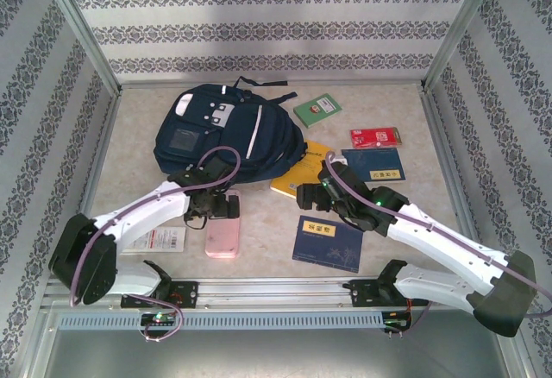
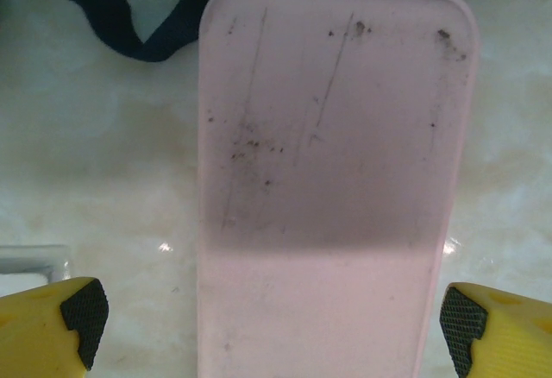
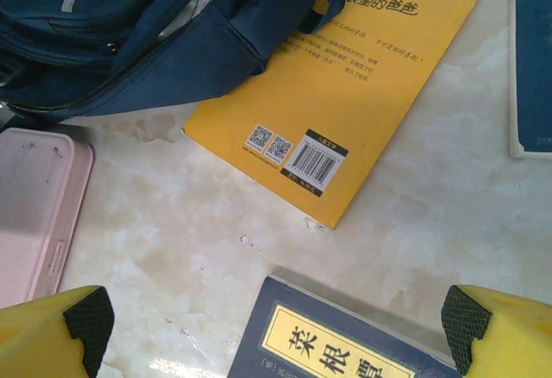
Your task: Pack books, pencil case, and school supplies into a backpack
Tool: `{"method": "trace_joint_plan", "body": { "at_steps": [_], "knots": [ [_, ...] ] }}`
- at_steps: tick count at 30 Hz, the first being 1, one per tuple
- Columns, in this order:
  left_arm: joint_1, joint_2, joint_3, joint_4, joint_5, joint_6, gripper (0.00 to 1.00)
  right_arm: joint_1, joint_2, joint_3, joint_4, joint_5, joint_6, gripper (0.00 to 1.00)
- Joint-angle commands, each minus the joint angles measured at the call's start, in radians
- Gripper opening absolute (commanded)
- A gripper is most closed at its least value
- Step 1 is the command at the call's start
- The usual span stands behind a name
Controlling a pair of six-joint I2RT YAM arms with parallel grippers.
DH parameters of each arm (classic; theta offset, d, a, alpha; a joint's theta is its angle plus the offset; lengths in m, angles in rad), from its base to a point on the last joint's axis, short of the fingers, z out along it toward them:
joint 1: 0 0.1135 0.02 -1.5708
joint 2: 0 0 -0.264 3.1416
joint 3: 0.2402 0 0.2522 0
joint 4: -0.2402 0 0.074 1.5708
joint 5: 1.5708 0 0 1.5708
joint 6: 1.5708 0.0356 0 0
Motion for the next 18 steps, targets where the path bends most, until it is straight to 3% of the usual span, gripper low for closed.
{"method": "trace_joint_plan", "body": {
  "at_steps": [1,18],
  "knots": [
    [-0.022,0.041,-0.002,0.085,-0.011,-0.042,1.0,0.007,-0.013,-0.025,0.003,-0.005,0.014,0.98],
    [-0.024,0.257,0.019,0.176,0.009,-0.07,0.99,0.013,0.034,-0.085,0.074,-0.034,0.031,0.98]
  ]
}}
